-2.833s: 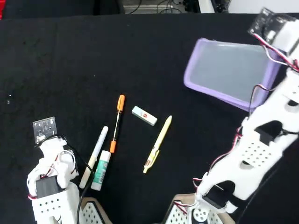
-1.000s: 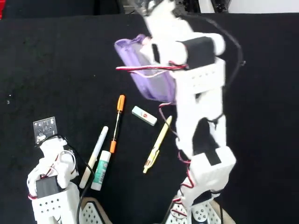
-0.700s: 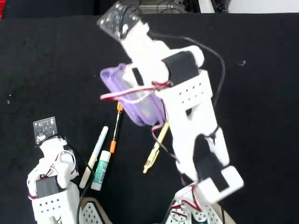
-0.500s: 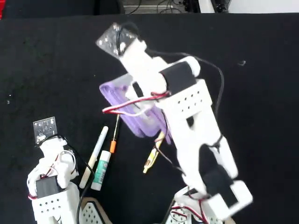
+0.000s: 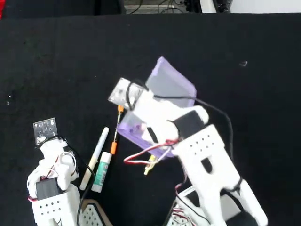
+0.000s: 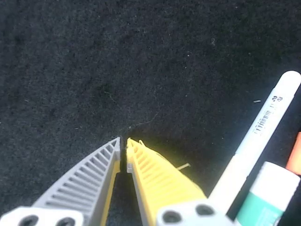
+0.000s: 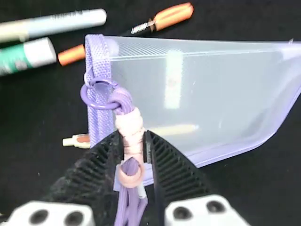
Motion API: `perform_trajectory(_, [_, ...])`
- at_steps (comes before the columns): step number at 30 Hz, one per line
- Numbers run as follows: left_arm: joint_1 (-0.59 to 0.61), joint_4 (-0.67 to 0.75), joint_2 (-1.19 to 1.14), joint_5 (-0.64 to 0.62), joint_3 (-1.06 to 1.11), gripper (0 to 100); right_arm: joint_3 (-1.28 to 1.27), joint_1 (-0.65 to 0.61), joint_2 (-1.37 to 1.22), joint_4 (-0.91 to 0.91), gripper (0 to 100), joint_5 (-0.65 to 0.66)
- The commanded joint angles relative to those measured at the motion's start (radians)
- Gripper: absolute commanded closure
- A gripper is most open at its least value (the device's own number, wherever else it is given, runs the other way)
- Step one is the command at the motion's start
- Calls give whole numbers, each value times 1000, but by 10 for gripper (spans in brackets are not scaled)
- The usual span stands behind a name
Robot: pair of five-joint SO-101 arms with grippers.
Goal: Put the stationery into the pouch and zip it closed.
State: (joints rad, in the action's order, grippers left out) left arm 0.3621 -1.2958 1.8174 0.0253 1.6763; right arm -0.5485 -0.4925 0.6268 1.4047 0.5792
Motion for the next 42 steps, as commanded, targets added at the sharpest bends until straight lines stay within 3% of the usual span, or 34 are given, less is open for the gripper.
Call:
perform_trajectory(1, [-13, 28, 8, 8, 24, 970, -50, 91, 97, -38, 988, 26])
perform_trajectory(5, [-90, 106, 8, 11, 24, 967, -74, 98, 113, -64, 988, 9])
perform_trajectory(12, [-424, 218, 8, 15, -33, 966, -102, 101, 113, -115, 988, -55])
perform_trajectory(14, [-496, 218, 8, 84, -70, 966, -104, 104, 113, -115, 988, -64])
perform_trajectory(19, [-642, 249, 9, 393, -131, 948, -104, 106, 113, -107, 988, -83])
perform_trajectory(27, [-753, 400, 9, 404, -142, 796, -142, 107, 117, -87, 988, -74])
perform_trajectory(37, [-765, 470, 9, 404, -97, 875, -268, 107, 355, -127, 988, -46])
perform_trajectory(42, [-875, 470, 9, 404, -99, 880, -302, 101, 341, -166, 988, -46])
